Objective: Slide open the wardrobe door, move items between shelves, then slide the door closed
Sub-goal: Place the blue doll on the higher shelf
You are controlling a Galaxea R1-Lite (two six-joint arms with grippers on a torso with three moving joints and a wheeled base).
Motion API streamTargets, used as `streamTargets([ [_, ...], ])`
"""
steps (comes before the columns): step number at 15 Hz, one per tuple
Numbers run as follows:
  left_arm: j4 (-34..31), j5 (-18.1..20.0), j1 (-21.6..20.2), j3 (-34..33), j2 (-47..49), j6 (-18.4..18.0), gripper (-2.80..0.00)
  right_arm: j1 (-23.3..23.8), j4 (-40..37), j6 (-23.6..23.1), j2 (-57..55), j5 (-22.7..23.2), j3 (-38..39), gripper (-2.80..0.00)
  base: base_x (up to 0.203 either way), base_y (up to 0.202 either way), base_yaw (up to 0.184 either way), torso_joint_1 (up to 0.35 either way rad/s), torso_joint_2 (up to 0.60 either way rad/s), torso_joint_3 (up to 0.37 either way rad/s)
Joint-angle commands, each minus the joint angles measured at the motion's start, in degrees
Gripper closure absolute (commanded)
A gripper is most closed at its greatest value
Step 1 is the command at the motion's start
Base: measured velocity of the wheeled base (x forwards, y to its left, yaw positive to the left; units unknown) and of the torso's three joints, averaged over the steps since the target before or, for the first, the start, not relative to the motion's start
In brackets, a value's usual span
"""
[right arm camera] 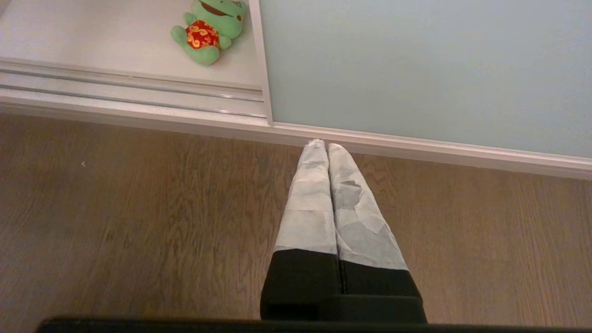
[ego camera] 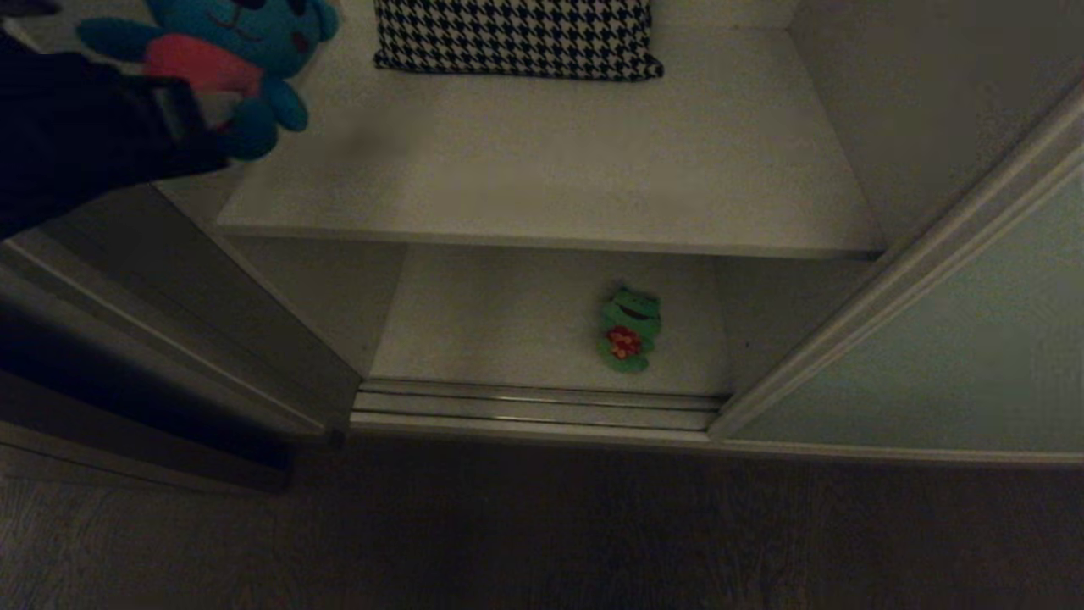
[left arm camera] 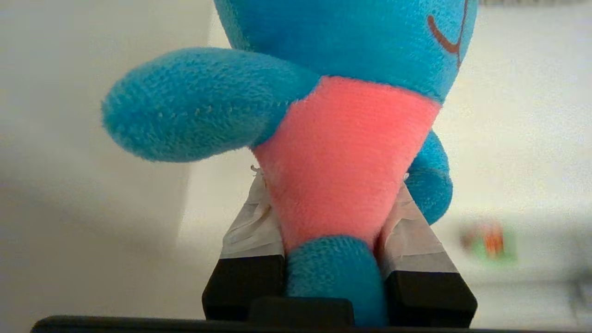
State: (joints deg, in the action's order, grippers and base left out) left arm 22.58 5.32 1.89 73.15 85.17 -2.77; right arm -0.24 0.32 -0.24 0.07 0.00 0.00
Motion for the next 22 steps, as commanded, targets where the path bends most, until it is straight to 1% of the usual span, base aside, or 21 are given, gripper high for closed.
streamTargets([
  [1,0.71,0.07,0.58,9.63,15.80,2.13,0.00,-0.10,0.03,-0.02,0.19,0.00,0.00,0.00,0.000,0.000,0.000,0.000,0.00,0.000],
  [2,0.12,0.12,0.83,13.74,19.34,4.49,0.00,-0.02,0.03,-0.02,0.19,0.00,0.00,0.00,0.000,0.000,0.000,0.000,0.00,0.000],
  [4,-3.66,0.40,1.20,19.93,24.68,7.95,0.00,-0.02,0.03,-0.02,0.19,0.00,0.00,0.00,0.000,0.000,0.000,0.000,0.00,0.000],
  [6,-7.64,0.54,1.49,25.61,28.21,10.40,0.00,-0.02,0.03,-0.02,0.19,0.00,0.00,0.00,0.000,0.000,0.000,0.000,0.00,0.000],
  [8,-9.57,0.57,1.62,29.47,29.65,12.86,0.00,-0.02,0.03,-0.02,0.19,0.00,0.00,0.00,0.000,0.000,0.000,0.000,0.00,0.000],
  [13,-9.66,0.57,1.63,30.65,29.70,13.14,0.00,-0.02,0.03,-0.02,0.19,0.00,0.00,0.00,0.000,0.000,0.000,0.000,0.00,0.000],
  [16,-9.66,0.04,1.63,32.33,29.41,14.50,0.00,-0.02,0.03,-0.02,0.19,0.00,0.00,0.00,0.000,0.000,0.000,0.000,0.00,0.000],
  [17,-9.66,0.05,1.63,32.94,29.01,15.12,-2.80,-0.02,0.03,-0.02,0.19,0.00,0.00,0.00,0.000,0.000,0.000,0.000,0.00,0.000],
  [22,-9.59,0.17,1.61,33.82,26.65,14.71,-2.80,-0.02,0.03,-0.02,0.19,0.00,0.00,0.00,0.000,0.000,0.000,0.000,0.00,0.000],
])
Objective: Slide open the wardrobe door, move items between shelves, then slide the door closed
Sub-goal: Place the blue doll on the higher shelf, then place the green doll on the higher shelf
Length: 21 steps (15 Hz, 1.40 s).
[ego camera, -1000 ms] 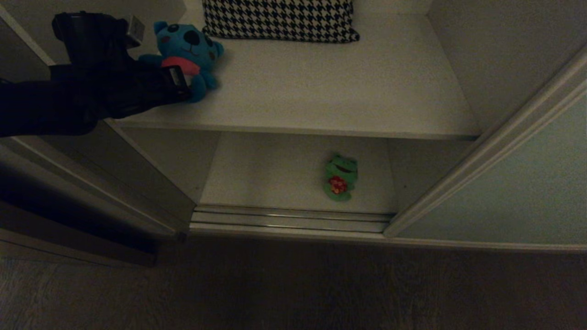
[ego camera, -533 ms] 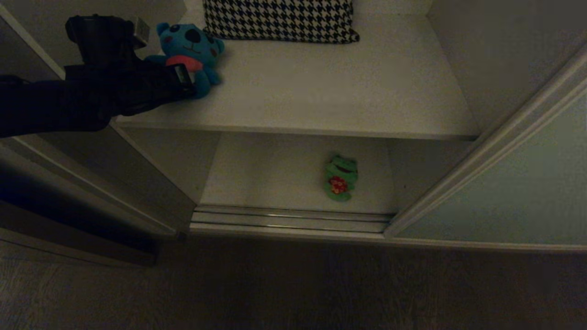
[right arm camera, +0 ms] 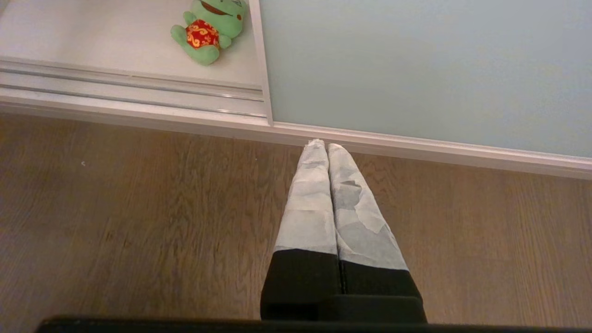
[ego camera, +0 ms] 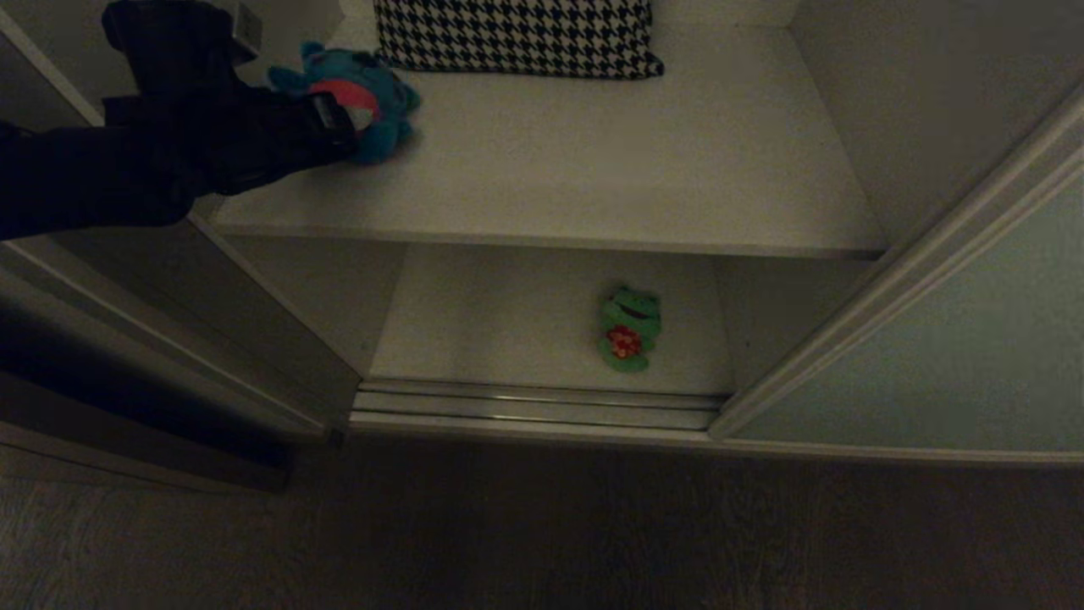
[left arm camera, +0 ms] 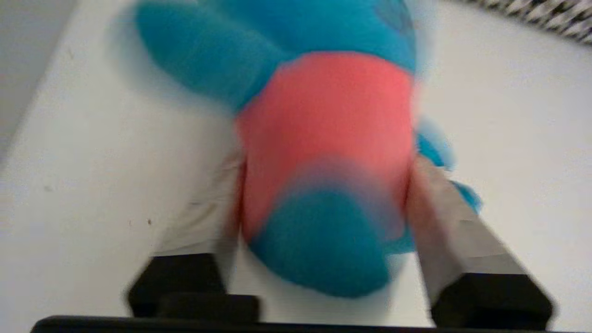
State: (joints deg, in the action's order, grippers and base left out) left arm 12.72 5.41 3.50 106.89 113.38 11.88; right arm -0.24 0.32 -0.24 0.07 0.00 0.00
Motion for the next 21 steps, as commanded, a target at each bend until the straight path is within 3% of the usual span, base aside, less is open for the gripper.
streamTargets([
  [1,0.52,0.10,-0.05,0.11,-2.18,-0.08,-2.80,-0.02,0.03,-0.02,0.19,0.00,0.00,0.00,0.000,0.000,0.000,0.000,0.00,0.000],
  [6,0.69,-0.15,-0.07,1.80,-4.64,-0.96,-2.80,-0.02,0.03,-0.02,0.19,0.00,0.00,0.00,0.000,0.000,0.000,0.000,0.00,0.000],
  [7,0.47,-0.26,-0.07,1.04,-6.52,-0.92,0.00,-0.02,0.03,-0.02,0.19,0.00,0.00,0.00,0.000,0.000,0.000,0.000,0.00,0.000],
  [9,0.24,-0.38,-0.07,-1.59,-11.77,-1.35,0.00,-0.02,0.03,-0.02,0.19,0.00,0.00,0.00,0.000,0.000,0.000,0.000,0.00,0.000],
  [12,0.02,0.10,0.00,-11.08,-23.35,-6.51,0.00,-0.02,0.03,-0.02,0.19,0.00,0.00,0.00,0.000,0.000,0.000,0.000,0.00,0.000],
  [16,-1.84,-0.15,0.83,-35.46,-44.02,-10.43,0.00,-0.02,0.03,-0.02,0.19,0.00,0.00,0.00,0.000,0.000,0.000,0.000,0.00,0.000],
  [21,-16.84,-0.03,0.83,-63.79,-78.10,-14.74,0.00,-0.02,0.03,-0.02,0.19,0.00,0.00,0.00,0.000,0.000,0.000,0.000,0.00,0.000],
])
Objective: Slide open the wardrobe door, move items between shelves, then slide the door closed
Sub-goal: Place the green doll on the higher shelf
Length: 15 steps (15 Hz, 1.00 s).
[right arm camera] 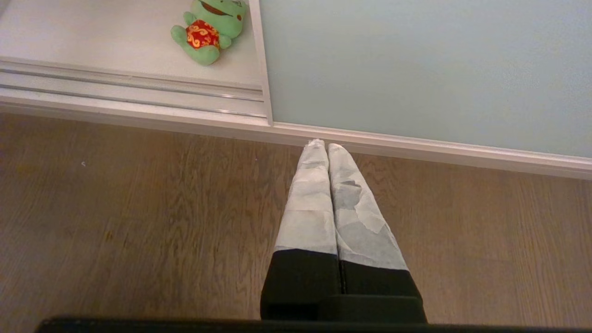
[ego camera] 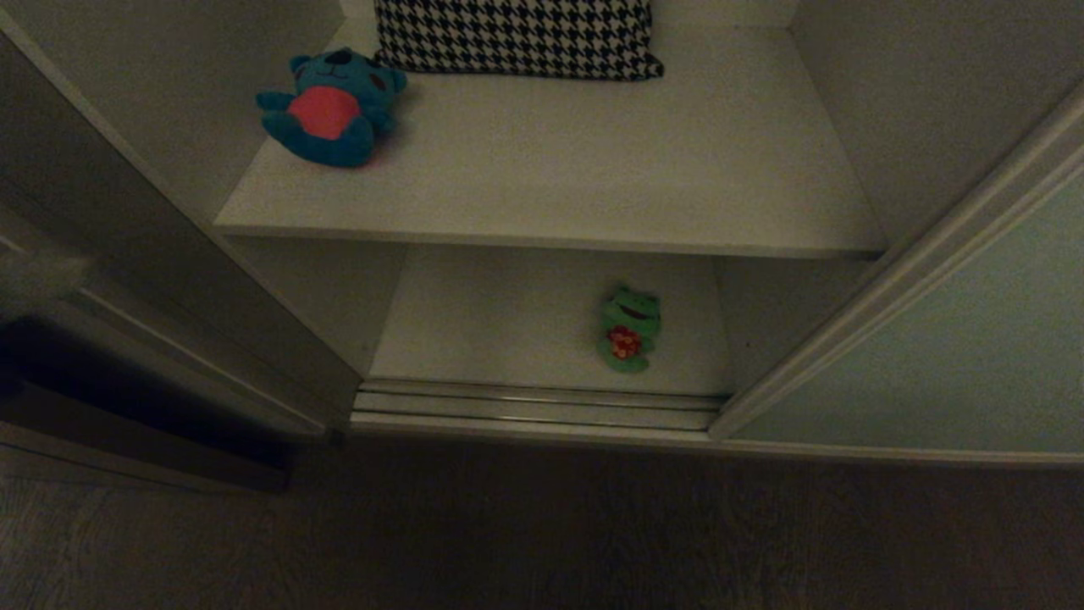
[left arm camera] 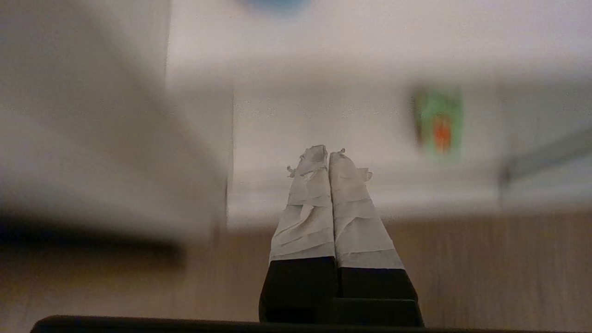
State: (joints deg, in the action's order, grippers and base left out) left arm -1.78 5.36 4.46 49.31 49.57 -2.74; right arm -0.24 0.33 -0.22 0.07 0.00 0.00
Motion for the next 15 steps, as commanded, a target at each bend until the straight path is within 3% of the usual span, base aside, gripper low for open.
streamTargets([
  [1,-4.88,-0.02,-0.55,-11.57,-20.58,-0.48,0.00,-0.02,0.02,-0.04,0.19,0.00,0.00,0.00,0.000,0.000,0.000,0.000,0.00,0.000],
  [5,-11.62,-0.35,-2.50,-33.56,-41.10,-1.88,0.00,-0.02,0.02,-0.04,0.19,0.00,0.00,0.00,0.000,0.000,0.000,0.000,0.00,0.000],
  [8,-9.74,-1.39,-3.26,-43.92,-49.38,-4.89,0.00,-0.02,0.02,-0.04,0.19,0.00,0.00,0.00,0.000,0.000,0.000,0.000,0.00,0.000],
  [10,-3.82,-2.24,-3.40,-47.20,-49.33,-5.82,0.00,-0.02,0.02,-0.04,0.19,0.00,0.00,0.00,0.000,0.000,0.000,0.000,0.00,0.000],
  [12,-2.89,-2.11,-3.41,-47.47,-49.31,-6.50,0.00,-0.02,0.02,-0.04,0.19,0.00,0.00,0.00,0.000,0.000,0.000,0.000,0.00,0.000],
  [15,-2.81,-4.77,-3.41,-47.61,-49.40,-2.08,0.00,-0.02,0.02,-0.04,0.19,0.00,0.00,0.00,0.000,0.000,0.000,0.000,0.00,0.000],
])
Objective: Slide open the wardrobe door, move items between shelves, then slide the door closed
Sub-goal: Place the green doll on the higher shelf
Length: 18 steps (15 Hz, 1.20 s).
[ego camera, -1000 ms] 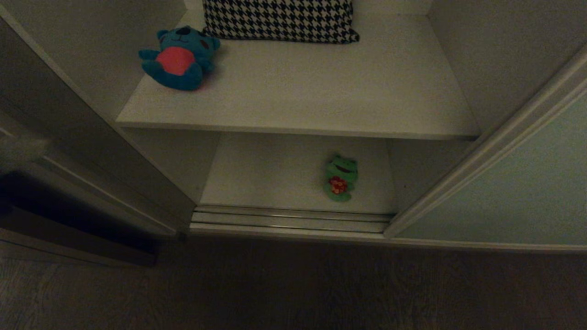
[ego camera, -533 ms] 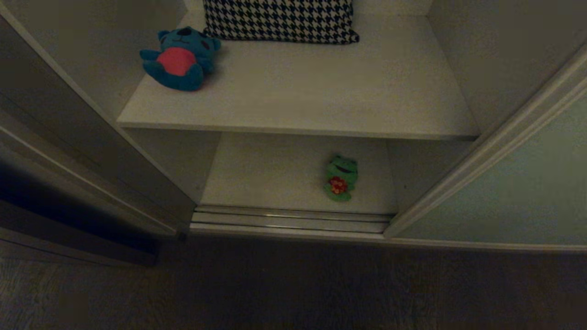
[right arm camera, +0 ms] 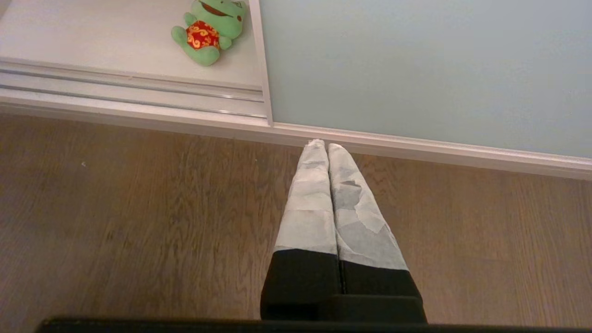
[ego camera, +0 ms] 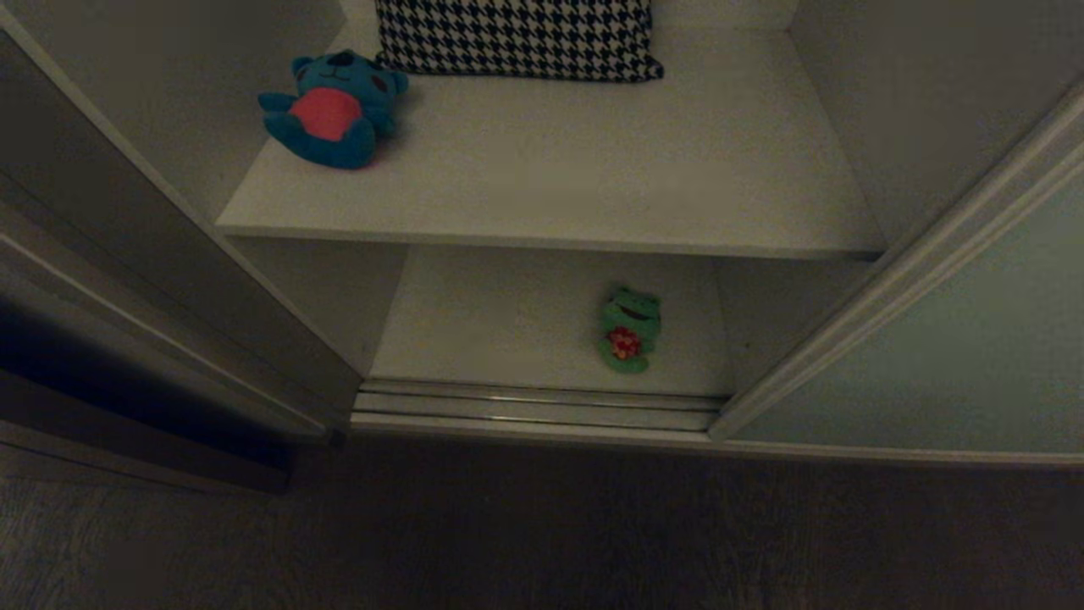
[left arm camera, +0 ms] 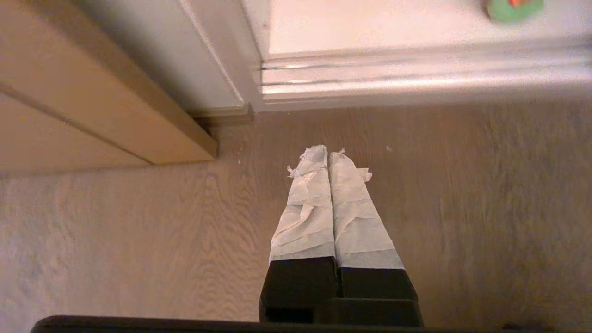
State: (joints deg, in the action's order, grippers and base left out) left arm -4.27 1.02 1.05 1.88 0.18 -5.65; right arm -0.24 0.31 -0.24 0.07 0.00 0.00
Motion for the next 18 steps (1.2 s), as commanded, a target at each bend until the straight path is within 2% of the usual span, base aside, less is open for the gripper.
streamTargets([
  [1,-0.19,-0.57,0.01,-0.23,-0.01,0.90,0.00,-0.02,0.04,-0.02,0.19,0.00,0.00,0.00,0.000,0.000,0.000,0.000,0.00,0.000],
  [7,1.37,-0.32,0.01,-0.74,-0.01,-0.68,0.00,-0.02,0.04,-0.02,0.19,0.00,0.00,0.00,0.000,0.000,0.000,0.000,0.00,0.000],
  [9,1.54,-0.40,0.01,-0.83,-0.01,0.87,0.00,-0.02,0.04,-0.02,0.19,0.00,0.00,0.00,0.000,0.000,0.000,0.000,0.00,0.000],
  [18,1.54,-0.33,0.01,-0.74,-0.01,1.69,0.00,-0.02,0.04,-0.02,0.19,0.00,0.00,0.00,0.000,0.000,0.000,0.000,0.00,0.000],
])
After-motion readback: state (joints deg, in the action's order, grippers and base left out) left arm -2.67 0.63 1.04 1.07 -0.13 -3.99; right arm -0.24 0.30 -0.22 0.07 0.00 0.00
